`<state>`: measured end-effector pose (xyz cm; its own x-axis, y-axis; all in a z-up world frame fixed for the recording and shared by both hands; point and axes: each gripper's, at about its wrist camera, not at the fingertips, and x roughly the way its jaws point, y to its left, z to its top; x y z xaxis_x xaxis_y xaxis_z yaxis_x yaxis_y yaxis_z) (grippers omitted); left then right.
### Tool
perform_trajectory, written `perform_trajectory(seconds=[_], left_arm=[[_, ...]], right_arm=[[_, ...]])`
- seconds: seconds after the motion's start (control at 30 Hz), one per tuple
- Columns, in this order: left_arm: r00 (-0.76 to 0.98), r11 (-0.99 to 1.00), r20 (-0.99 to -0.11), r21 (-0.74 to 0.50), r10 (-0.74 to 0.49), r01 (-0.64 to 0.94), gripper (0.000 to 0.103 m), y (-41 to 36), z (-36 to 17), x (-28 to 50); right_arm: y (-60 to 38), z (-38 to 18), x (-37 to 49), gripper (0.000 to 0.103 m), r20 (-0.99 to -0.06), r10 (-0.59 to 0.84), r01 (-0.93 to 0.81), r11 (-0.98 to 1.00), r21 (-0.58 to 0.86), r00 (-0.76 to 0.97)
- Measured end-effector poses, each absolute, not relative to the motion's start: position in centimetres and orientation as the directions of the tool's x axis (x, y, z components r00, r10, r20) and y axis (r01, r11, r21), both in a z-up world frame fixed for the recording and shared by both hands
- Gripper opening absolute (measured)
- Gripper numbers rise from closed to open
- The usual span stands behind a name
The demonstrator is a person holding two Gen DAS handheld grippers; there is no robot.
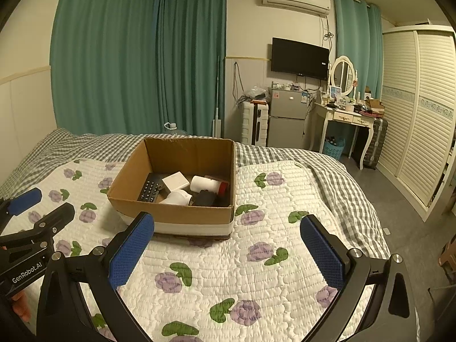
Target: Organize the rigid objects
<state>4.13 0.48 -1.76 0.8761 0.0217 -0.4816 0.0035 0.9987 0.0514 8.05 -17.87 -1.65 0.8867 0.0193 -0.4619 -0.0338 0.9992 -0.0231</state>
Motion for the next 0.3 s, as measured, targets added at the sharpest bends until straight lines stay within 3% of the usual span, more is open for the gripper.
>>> perform_trajectory(seconds=[0.3], left_arm=[[0.883, 0.999, -0.469, 0.048, 0.018, 0.005, 0.077, 0.52, -1.75, 3.89]], right_arm=[[-17.85, -1.71, 8.13, 0.103, -0.462, 0.018, -0.032, 0.999, -0.022, 0.886]])
